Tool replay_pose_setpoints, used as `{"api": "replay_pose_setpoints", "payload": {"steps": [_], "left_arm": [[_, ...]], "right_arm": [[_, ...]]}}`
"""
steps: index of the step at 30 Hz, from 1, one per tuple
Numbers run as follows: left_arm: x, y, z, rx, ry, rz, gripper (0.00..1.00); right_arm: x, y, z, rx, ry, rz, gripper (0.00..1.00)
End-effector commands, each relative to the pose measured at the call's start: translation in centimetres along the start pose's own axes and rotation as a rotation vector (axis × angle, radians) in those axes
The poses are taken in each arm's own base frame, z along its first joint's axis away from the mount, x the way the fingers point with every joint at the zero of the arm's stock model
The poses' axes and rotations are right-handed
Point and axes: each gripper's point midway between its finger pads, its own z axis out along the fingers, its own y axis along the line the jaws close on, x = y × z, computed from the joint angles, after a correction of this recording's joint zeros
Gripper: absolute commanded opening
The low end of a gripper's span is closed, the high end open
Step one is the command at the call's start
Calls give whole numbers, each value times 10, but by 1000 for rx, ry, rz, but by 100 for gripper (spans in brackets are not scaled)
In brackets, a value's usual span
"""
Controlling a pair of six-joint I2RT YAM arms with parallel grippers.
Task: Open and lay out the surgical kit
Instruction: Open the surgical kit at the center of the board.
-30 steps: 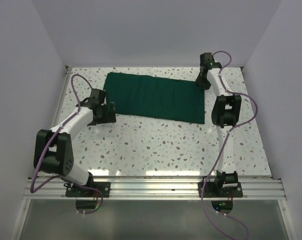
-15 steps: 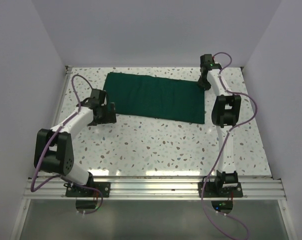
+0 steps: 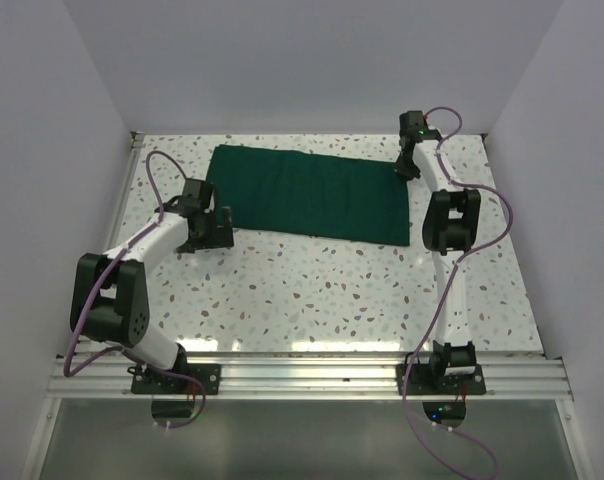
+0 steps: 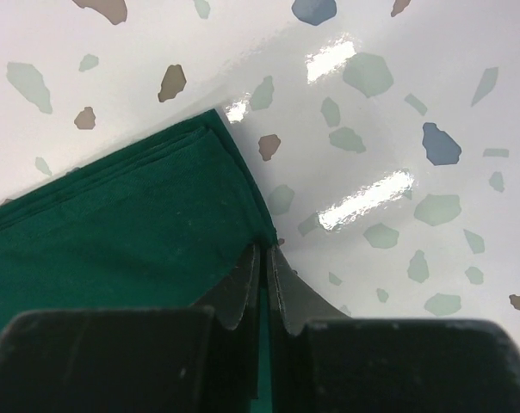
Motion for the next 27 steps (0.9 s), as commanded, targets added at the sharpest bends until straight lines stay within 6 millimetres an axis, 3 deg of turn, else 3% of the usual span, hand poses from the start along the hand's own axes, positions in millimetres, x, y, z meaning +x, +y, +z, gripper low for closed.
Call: {"api": "replay_pose_setpoints", "payload": {"steps": [1, 8, 16, 21, 27], "left_arm": [[-9, -7, 0, 25, -21, 7, 100], [-14, -11, 2, 38, -25, 8, 100], [-26, -19, 0, 56, -45, 14, 100], [-40, -23, -5, 68, -72, 18, 100], [-57, -28, -15, 81, -105, 24, 100]], "right_arm": [[-4, -16, -3, 35, -1, -4, 3], [-40, -26, -49, 49, -90, 1, 2], [-64, -9, -103, -77, -142, 49, 0], [-50, 3, -115, -148, -92, 23, 0], [8, 38, -127, -231, 67, -113, 0]]}}
